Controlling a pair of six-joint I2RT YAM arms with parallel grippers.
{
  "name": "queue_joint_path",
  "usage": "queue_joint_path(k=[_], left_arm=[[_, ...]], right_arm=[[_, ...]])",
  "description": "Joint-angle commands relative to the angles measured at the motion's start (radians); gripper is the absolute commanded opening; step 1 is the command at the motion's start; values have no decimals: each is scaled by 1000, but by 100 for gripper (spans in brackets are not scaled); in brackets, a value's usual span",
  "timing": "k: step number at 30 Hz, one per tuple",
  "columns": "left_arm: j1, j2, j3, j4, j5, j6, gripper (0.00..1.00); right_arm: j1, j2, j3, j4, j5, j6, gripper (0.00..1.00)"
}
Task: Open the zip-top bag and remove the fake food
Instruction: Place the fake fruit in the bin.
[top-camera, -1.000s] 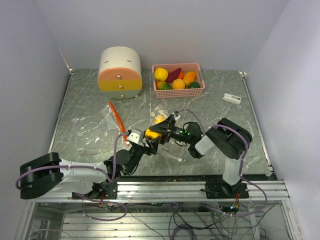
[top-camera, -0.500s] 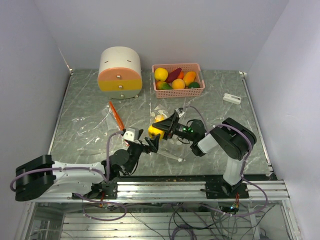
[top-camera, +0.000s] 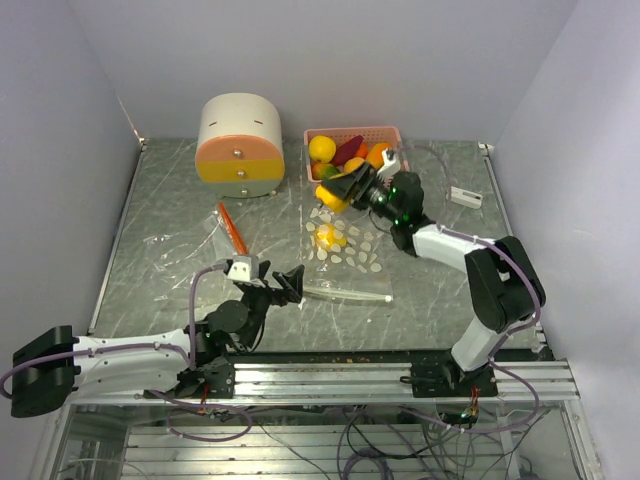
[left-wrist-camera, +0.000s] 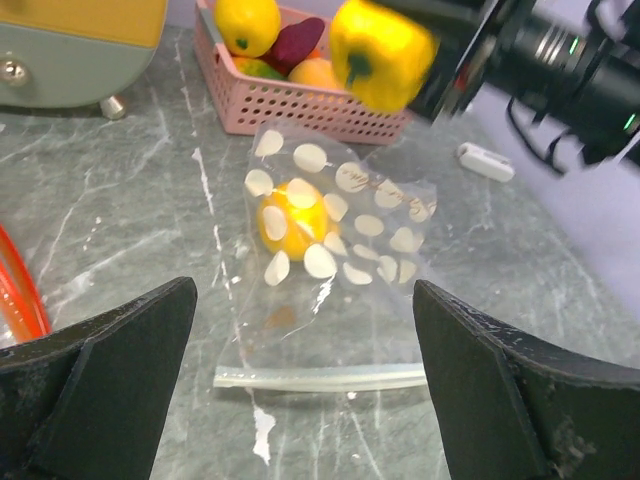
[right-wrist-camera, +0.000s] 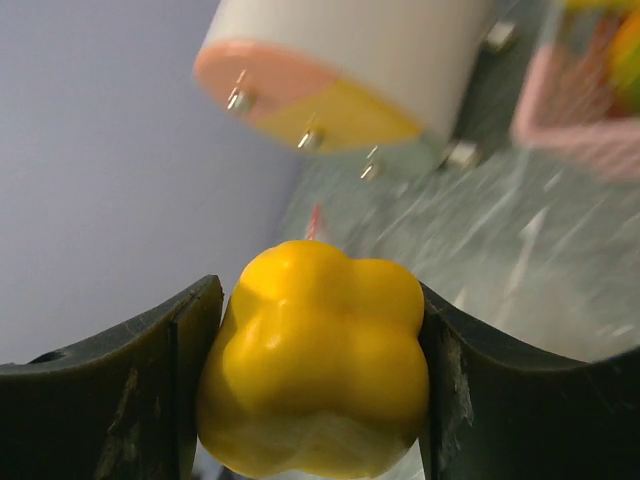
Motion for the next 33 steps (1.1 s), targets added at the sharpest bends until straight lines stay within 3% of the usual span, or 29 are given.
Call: queue_joint_path(k=[1,7,17,20,28,30,33], left_arm=[[3,27,20,-67,-38,-16,100],[3,42,41,-87,-33,-5,100],[3,32,26,-145,-53,-47,100],[3,29,26,-164,-64,-65,99],[3,56,25,-141,-58,-65,100],[2,66,26,-129,-50,-63,100],[2,77,33,-128,-38,-64,100]], right_arm=[[-57,30,171,-429,269,-344,4],[-101,187,425,-572,455,-487,8],[-121,383,679,-616,767,-694,13],[-121,405,703,-630,808,-739,27],[-121,403,722,-614,845,-808,81],[-123,390,716,-588,844,-822,90],[-127,403,771,-618,838,-839,93]])
